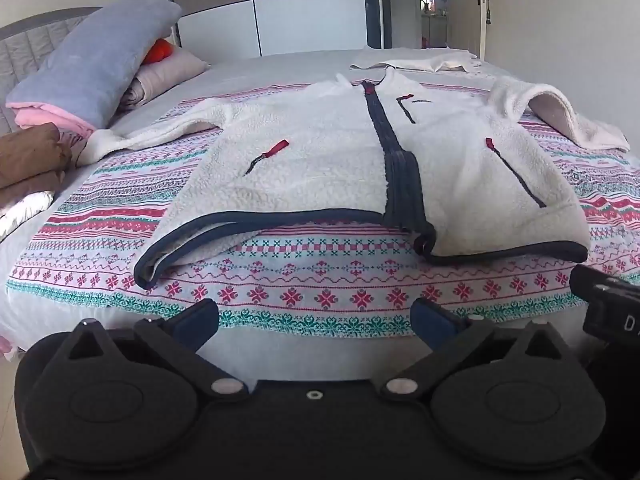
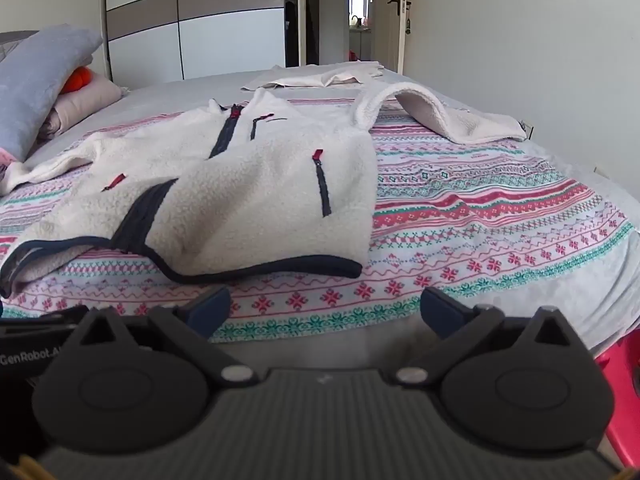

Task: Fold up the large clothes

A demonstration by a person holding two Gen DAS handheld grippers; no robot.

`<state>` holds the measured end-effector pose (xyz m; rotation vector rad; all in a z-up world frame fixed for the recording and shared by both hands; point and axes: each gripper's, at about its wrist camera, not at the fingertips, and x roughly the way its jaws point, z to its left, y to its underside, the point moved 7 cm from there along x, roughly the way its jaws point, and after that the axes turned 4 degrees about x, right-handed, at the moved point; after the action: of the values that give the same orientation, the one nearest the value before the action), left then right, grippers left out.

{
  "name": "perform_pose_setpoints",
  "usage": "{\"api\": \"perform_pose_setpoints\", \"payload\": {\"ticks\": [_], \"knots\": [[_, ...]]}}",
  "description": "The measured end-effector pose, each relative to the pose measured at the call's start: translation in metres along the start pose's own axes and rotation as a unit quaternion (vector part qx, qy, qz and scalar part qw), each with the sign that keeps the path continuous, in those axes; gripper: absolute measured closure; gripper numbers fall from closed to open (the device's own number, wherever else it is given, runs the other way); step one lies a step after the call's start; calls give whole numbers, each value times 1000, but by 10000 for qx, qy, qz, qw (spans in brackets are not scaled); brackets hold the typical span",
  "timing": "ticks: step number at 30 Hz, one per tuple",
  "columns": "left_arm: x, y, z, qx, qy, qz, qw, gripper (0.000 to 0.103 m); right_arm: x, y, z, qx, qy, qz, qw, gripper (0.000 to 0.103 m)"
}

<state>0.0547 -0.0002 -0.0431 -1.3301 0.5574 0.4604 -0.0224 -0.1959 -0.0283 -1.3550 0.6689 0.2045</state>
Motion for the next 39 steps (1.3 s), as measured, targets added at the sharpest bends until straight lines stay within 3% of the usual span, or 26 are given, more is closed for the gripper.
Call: {"api": "perform_pose_setpoints", "payload": {"ticks": [7,39], "knots": [[3,4,0,-95,135,125,9998,0,9,5,8,-129,5,257,9996,0],[15,10,2,-62,223,343,9991,0,21,14,13,-246,-55,413,9988,0]]}}
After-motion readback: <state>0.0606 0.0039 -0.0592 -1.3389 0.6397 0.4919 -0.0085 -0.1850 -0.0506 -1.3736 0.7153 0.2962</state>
